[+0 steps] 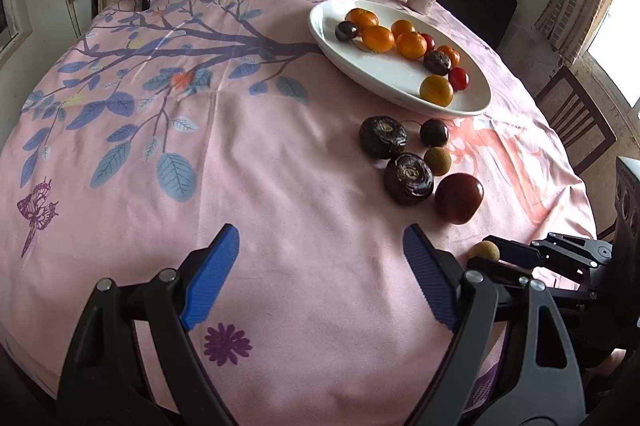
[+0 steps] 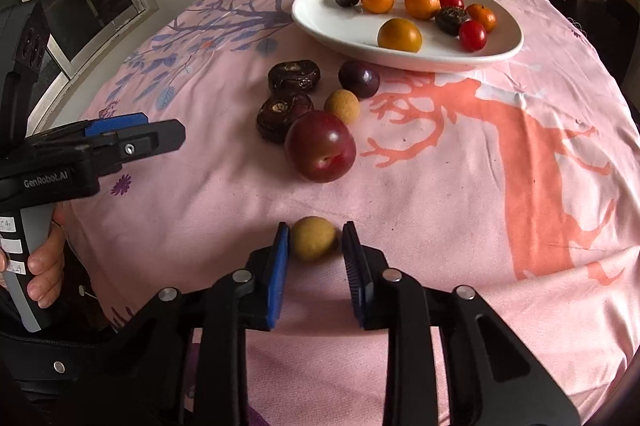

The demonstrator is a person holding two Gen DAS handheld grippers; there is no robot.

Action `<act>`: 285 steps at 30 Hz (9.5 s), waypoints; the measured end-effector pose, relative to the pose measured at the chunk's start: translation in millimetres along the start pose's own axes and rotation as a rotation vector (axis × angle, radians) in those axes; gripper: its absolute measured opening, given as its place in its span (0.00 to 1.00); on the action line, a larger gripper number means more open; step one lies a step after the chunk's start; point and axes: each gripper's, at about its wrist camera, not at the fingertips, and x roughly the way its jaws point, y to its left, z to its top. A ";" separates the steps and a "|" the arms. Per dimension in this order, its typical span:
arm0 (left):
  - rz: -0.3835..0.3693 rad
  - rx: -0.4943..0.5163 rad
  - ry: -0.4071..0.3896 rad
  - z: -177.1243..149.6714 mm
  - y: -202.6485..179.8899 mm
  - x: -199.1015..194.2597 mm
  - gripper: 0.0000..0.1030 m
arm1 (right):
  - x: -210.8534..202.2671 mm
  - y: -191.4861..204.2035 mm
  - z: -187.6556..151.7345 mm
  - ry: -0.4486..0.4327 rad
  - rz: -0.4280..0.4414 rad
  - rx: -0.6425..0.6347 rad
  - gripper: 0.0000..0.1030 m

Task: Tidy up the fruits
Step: 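Grasp a small brown fruit with the right tool, then grasp a dark passion fruit with the left tool while the right tool holds the brown fruit, then carry both fruits over the white plate and open both tools, then grasp a dark red plum with the right tool while the left tool grasps a passion fruit, then carry both fruits over the white plate and open both tools, then grasp the last small brown fruit with the right tool, then grasp the dark cherry with the left tool while the right tool holds its fruit, then carry both fruits over the white plate and open both tools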

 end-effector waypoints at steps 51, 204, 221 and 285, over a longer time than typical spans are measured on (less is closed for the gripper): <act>0.038 0.119 -0.083 120.4 -47.7 12.4 0.38 | -38.8 -67.2 89.7 -0.182 -0.132 0.050 0.24; 0.048 -0.051 -0.103 31.8 19.1 -14.0 0.84 | 23.4 0.7 61.0 -0.070 -0.066 -0.008 0.52; -0.009 0.094 -0.004 47.6 -61.5 36.2 0.84 | -10.8 -55.3 35.2 -0.129 -0.139 0.126 0.23; 0.073 0.024 -0.056 173.0 -51.5 79.7 0.90 | 19.2 -68.1 150.2 -0.163 -0.323 -0.052 0.98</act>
